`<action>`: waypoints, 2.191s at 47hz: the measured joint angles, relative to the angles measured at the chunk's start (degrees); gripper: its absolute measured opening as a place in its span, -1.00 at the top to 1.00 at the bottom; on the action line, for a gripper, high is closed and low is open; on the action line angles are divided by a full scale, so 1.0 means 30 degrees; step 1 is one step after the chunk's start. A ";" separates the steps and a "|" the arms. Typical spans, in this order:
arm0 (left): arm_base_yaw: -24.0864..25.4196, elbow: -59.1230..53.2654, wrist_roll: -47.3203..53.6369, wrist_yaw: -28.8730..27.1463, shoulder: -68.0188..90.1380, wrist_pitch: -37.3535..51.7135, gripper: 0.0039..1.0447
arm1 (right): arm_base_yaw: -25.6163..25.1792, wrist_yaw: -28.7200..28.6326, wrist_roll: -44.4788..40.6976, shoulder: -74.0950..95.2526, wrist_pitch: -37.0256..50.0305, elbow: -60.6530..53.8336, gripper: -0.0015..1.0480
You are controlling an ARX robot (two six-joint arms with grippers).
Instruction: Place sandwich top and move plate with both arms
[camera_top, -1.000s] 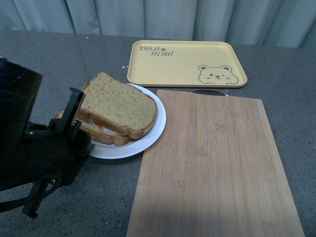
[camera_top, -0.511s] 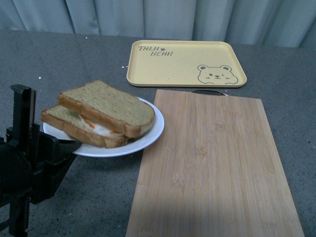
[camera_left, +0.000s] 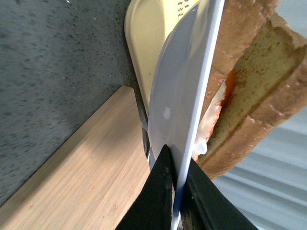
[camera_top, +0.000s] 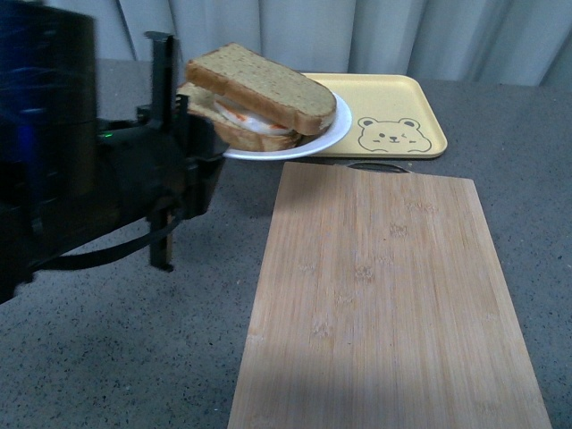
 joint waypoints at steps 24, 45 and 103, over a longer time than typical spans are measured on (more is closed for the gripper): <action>-0.1909 1.4178 -0.1027 -0.1530 0.7701 -0.6768 0.94 | 0.0000 0.0000 0.0000 0.0000 0.0000 0.0000 -0.82; -0.1472 1.5475 0.1246 -0.1450 0.8218 -0.9253 0.44 | 0.0000 0.0000 0.0000 0.0000 0.0000 0.0000 -0.82; 0.4976 -0.9726 2.9419 -0.1923 -1.3522 0.2922 0.93 | 0.0000 0.0000 0.0000 0.0000 0.0000 0.0000 -0.82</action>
